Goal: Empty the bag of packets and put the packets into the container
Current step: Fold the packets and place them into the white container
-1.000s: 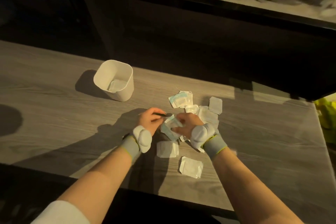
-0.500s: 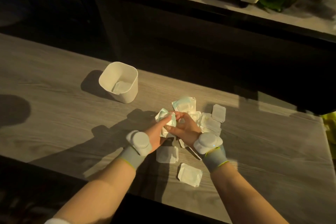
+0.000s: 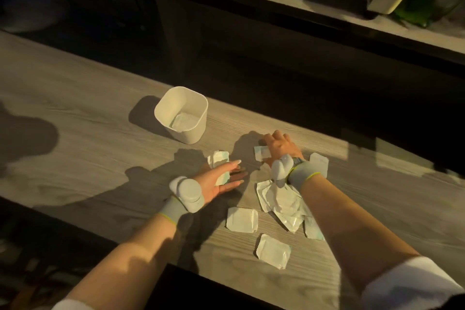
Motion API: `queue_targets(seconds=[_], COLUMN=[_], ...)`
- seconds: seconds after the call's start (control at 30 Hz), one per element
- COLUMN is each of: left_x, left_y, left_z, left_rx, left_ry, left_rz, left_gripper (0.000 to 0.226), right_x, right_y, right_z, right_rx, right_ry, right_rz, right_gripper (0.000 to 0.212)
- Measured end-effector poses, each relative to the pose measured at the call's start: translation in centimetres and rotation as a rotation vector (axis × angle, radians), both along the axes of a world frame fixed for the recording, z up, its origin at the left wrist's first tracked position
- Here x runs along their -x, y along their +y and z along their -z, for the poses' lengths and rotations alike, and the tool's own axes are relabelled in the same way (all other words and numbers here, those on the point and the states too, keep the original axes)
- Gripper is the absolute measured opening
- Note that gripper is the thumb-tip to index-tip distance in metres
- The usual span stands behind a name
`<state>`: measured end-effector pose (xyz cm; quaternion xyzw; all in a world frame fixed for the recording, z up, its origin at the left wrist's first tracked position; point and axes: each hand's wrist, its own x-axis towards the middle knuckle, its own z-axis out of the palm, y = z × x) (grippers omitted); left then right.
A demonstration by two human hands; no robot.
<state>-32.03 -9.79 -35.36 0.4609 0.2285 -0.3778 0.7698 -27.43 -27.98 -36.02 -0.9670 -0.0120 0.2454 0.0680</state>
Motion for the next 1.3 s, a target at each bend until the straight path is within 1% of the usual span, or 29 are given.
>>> queue_targets(seconds=[0.07,0.13,0.2,0.27,0.33,0.4,0.47,0.53,0.6,0.67,0.73,0.8,0.87,0.9,0.97,1.0,1.03,1.1,1.13,1.2,1.27,1.3], left_x=[-0.1,0.0,0.0,0.0,-0.2,-0.2,0.0,0.1,0.2,0.1,-0.1,-0.3,-0.7,-1.0,-1.6,-1.8,-2.1,-2.7,-3.0,-3.5,-3.9,-4.9], left_y=[0.2,0.3,0.4,0.5,0.7,0.9,1.2,1.6,2.2,2.4,3.0,3.7,4.5,4.9,5.7,6.0,6.4,7.2,7.4,8.2,8.4,9.2], left_z=[-0.1,-0.3,-0.3,-0.5,-1.1,-1.6,-1.9,-2.4,-2.7,-3.1,-3.4,-3.5,-4.0,-4.1,-4.2,-4.4,-4.6,-5.0,-5.4,-6.2,-6.9,-7.1], left_rx=[-0.065,-0.110,-0.107,-0.049,0.047,0.085,0.087,0.091,0.063,0.019,-0.015,-0.028,-0.025,-0.003,0.038,0.036,0.044,0.094,0.119,0.088,-0.006,-0.068], left_ry=[-0.004,-0.027,-0.039,-0.016,0.000,0.008,-0.004,-0.024,-0.033,-0.012,-0.001,-0.018,-0.062,-0.087,-0.150,-0.181,-0.216,-0.260,-0.280,-0.361,-0.471,-0.558], left_rz=[-0.005,0.000,-0.025,-0.033,-0.022,-0.015,0.042,0.127,0.171,0.157,0.134,0.111,0.088,0.071,0.060,0.058,0.060,0.092,0.125,0.184,0.144,0.087], left_gripper=[0.006,0.011,0.014,0.010,0.010,0.021,0.024,0.029,0.028,0.026,0.024,0.019,0.022,0.023,0.023,0.025,0.032,0.047,0.046,0.039,0.028,0.023], right_x=[-0.2,-0.1,0.5,1.6,3.2,4.5,5.0,4.9,4.7,4.7,4.8,5.0,5.4,5.5,5.7,5.8,5.8,5.5,5.2,4.1,3.2,2.1], right_y=[-0.1,-0.1,0.5,1.3,2.4,3.7,4.8,5.8,6.9,7.6,8.3,8.8,9.0,9.0,9.2,9.5,10.0,11.2,11.6,12.7,13.3,13.8], right_z=[-0.2,-0.4,-1.0,-1.9,-3.3,-4.6,-5.4,-5.9,-6.2,-6.4,-6.6,-6.8,-6.9,-7.0,-7.2,-7.4,-7.6,-8.5,-8.8,-9.3,-10.0,-10.4], right_rx=[-0.006,-0.105,-0.288,-0.527,-0.742,-0.875,-0.887,-0.828,-0.754,-0.664,-0.628,-0.638,-0.698,-0.733,-0.810,-0.862,-0.921,-1.038,-1.088,-1.146,-1.164,-1.165], right_ry=[-0.023,-0.089,-0.170,-0.219,-0.207,-0.145,-0.127,-0.137,-0.144,-0.169,-0.226,-0.311,-0.381,-0.378,-0.256,-0.155,-0.070,-0.011,-0.018,-0.047,-0.060,-0.068], right_rz=[0.004,0.072,0.241,0.405,0.453,0.424,0.378,0.298,0.198,0.144,0.152,0.239,0.402,0.477,0.563,0.568,0.561,0.552,0.551,0.540,0.523,0.520], right_gripper=[0.043,0.032,0.021,0.014,0.014,0.015,0.015,0.013,0.014,0.024,0.039,0.040,0.030,0.023,0.014,0.014,0.015,0.014,0.015,0.017,0.014,0.013])
